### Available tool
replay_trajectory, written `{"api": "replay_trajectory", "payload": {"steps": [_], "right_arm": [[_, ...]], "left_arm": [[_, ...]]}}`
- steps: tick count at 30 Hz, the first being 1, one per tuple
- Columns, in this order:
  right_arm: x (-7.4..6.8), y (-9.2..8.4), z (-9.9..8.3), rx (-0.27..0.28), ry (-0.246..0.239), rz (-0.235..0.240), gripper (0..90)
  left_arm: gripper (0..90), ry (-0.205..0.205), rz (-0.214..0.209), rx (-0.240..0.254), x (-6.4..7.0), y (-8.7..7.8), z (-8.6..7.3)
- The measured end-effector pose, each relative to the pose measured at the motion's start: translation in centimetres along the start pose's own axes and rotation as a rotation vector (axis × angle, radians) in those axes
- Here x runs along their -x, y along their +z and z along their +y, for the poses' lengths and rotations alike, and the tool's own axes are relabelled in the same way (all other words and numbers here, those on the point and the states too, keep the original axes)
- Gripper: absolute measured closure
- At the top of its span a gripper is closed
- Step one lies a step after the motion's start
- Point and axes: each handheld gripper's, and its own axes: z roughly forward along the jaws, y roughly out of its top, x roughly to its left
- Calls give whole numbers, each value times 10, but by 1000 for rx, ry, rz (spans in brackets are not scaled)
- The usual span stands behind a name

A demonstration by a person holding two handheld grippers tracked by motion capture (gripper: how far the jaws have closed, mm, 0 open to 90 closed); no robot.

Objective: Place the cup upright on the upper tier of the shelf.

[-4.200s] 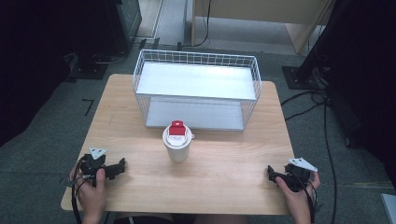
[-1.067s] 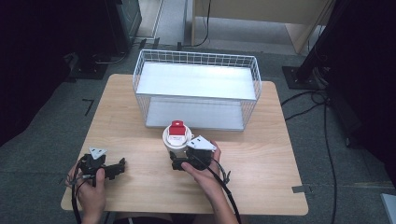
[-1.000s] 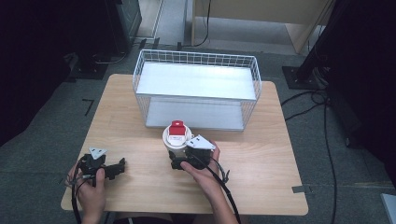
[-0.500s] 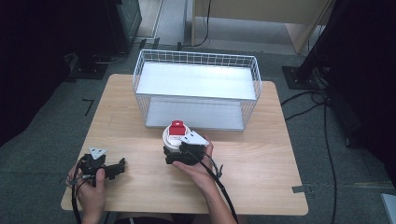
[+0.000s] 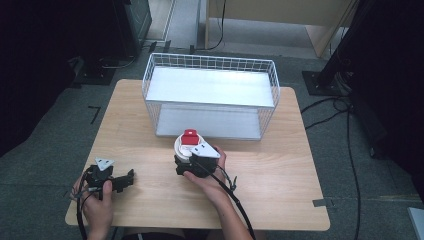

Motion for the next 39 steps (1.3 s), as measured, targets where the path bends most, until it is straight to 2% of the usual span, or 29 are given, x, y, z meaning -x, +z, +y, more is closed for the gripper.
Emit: {"api": "replay_trajectory", "payload": {"steps": [3, 7, 17, 25, 39], "right_arm": [[1, -3, 0, 19, 18, 2, 80], [1, -10, 6, 48, 18, 2, 81], [-2, -29, 24, 60, -17, -9, 81], [0, -40, 38, 69, -8, -21, 81], [17, -63, 65, 97, 16, -71, 81]], "left_arm": [[0, 0, 0, 0, 0, 0, 0], [0, 0, 0, 0, 0, 0, 0], [0, -2, 0, 2, 0, 0, 0], [0, 1, 0, -1, 0, 0, 0], [0, 1, 0, -1, 0, 0, 0]]}}
